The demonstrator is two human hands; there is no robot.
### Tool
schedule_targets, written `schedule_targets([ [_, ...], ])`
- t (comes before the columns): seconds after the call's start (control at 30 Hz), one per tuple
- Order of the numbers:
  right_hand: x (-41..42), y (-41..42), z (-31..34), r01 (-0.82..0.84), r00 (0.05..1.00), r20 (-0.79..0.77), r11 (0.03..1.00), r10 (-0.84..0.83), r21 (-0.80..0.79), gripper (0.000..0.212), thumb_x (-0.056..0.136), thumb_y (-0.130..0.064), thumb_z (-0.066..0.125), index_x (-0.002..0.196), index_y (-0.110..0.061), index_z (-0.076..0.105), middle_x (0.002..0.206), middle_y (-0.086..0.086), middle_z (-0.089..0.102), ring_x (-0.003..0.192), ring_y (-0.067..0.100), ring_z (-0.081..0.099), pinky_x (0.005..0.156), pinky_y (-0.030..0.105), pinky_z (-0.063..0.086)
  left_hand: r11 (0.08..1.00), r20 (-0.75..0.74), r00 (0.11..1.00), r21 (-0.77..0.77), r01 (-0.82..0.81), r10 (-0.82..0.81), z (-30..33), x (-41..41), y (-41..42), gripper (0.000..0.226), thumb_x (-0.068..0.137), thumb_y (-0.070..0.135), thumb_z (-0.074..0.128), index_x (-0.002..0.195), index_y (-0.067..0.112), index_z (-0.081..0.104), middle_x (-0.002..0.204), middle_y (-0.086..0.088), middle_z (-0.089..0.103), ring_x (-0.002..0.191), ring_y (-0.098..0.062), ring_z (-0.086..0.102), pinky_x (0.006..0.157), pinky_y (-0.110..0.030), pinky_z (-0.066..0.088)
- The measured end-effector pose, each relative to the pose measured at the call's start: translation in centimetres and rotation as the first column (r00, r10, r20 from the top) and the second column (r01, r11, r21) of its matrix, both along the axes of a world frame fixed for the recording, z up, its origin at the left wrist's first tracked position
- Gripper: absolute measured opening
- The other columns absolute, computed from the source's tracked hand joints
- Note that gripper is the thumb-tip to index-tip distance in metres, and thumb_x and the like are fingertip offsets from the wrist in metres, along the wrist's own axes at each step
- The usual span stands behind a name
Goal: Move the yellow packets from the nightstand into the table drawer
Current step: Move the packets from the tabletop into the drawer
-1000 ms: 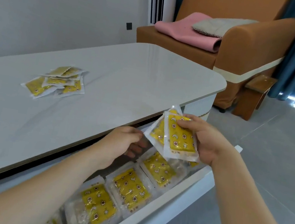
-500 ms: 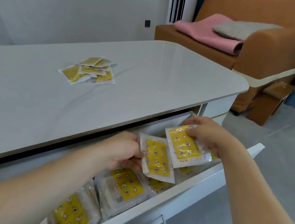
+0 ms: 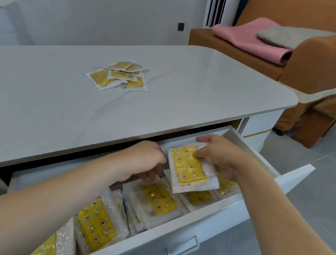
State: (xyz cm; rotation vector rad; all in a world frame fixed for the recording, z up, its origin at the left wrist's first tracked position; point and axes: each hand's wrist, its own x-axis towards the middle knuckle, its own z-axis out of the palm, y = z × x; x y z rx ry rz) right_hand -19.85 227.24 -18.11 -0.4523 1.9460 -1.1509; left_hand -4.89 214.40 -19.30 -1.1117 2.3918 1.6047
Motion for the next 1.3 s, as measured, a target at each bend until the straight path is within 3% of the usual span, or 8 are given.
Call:
schedule_targets([
  [0.1, 2.1, -1.3, -0.3, -0.156, 0.986, 0.061, 0.987, 0.157, -0.022, 0.033, 0.095, 0.006, 0.050, 0.123, -0.010, 0.055, 0.113, 0.018, 0.064, 0.098, 0.030, 0.068, 0.087, 0.043, 0.058, 0.997, -0.067, 0.996, 0.051, -0.052, 0.056, -0.6, 1.5, -0.9, 0.019, 0.087, 0.010, 0.061, 0.105, 0.004, 0.063, 0.091, -0.016, 0.069, 0.072, -0.025, 0.062, 0.067, -0.034, 0.046],
  [0.2, 3.4, -2.2, -0.8, -0.234, 0.972, -0.008, 0.972, 0.234, 0.023, 0.033, 0.093, 0.007, 0.052, 0.119, -0.012, 0.057, 0.112, 0.015, 0.065, 0.096, 0.027, 0.068, 0.080, 0.038, 0.060, 0.992, -0.067, 0.992, 0.071, -0.103, 0.108, -1.5, 2.9, -1.4, 0.018, 0.089, 0.015, 0.067, 0.106, 0.009, 0.061, 0.087, -0.013, 0.071, 0.060, -0.019, 0.062, 0.054, -0.025, 0.045],
  [0.3, 4.8, -3.0, -1.8, -0.319, 0.911, -0.230, 0.938, 0.344, 0.138, 0.031, 0.086, 0.003, 0.060, 0.109, -0.017, 0.062, 0.106, 0.010, 0.065, 0.092, 0.022, 0.066, 0.066, 0.030, 0.058, 0.995, -0.025, 0.995, -0.003, -0.101, 0.100, -1.9, 4.0, -1.9, 0.011, 0.089, 0.015, 0.067, 0.091, 0.007, 0.060, 0.069, -0.008, 0.063, 0.044, -0.014, 0.054, 0.038, -0.015, 0.035],
  [0.4, 5.9, -3.7, -2.4, -0.366, 0.731, -0.481, 0.873, 0.484, 0.322, 0.028, 0.082, -0.005, 0.064, 0.106, -0.020, 0.066, 0.102, 0.002, 0.066, 0.092, 0.018, 0.064, 0.075, 0.030, 0.056, 0.982, 0.130, 0.991, -0.184, 0.043, -0.019, -2.2, 4.5, -2.3, 0.013, 0.086, 0.017, 0.070, 0.077, 0.011, 0.062, 0.060, -0.002, 0.061, 0.047, -0.014, 0.055, 0.047, -0.019, 0.039],
  [0.63, 7.1, -3.9, -3.0, -0.362, 0.525, -0.589, 0.787, 0.615, 0.499, 0.033, 0.083, -0.010, 0.064, 0.114, -0.022, 0.068, 0.109, 0.000, 0.066, 0.099, 0.019, 0.062, 0.082, 0.031, 0.053, 0.750, 0.409, 0.897, -0.539, 0.383, -0.164, -2.1, 4.7, -1.5, 0.024, 0.078, 0.033, 0.070, 0.066, 0.015, 0.059, 0.062, 0.002, 0.053, 0.059, -0.015, 0.052, 0.050, -0.024, 0.034],
  [0.8, 7.2, -3.8, -3.4, -0.310, 0.372, -0.676, 0.771, 0.636, 0.556, 0.037, 0.088, -0.014, 0.057, 0.124, -0.018, 0.064, 0.121, 0.007, 0.062, 0.114, 0.026, 0.055, 0.095, 0.039, 0.050, 0.657, 0.419, 0.891, -0.623, 0.424, -0.178, -2.1, 5.0, -1.4, 0.029, 0.073, 0.037, 0.073, 0.093, 0.016, 0.068, 0.091, -0.004, 0.064, 0.083, -0.021, 0.062, 0.067, -0.030, 0.051],
  [1.07, 6.7, -2.4, -1.7, -0.356, 0.401, -0.698, 0.803, 0.593, 0.478, 0.041, 0.096, -0.023, 0.053, 0.136, -0.021, 0.053, 0.135, 0.001, 0.053, 0.124, 0.019, 0.049, 0.104, 0.033, 0.042, 0.644, 0.393, 0.877, -0.602, 0.473, -0.276, -0.2, 6.2, -2.1, 0.029, 0.086, 0.028, 0.064, 0.114, 0.023, 0.061, 0.109, 0.002, 0.059, 0.096, -0.015, 0.058, 0.082, -0.031, 0.053],
  [1.3, 6.4, -2.1, 1.0, -0.353, 0.525, -0.748, 0.904, 0.405, 0.241, 0.035, 0.097, -0.021, 0.054, 0.131, -0.021, 0.059, 0.123, -0.005, 0.063, 0.107, 0.008, 0.058, 0.095, 0.023, 0.046, 0.624, 0.190, 0.932, -0.699, 0.348, -0.307, 2.7, 6.3, -2.0, 0.012, 0.093, 0.031, 0.054, 0.096, 0.024, 0.063, 0.093, 0.006, 0.064, 0.082, -0.012, 0.061, 0.075, -0.037, 0.056],
])
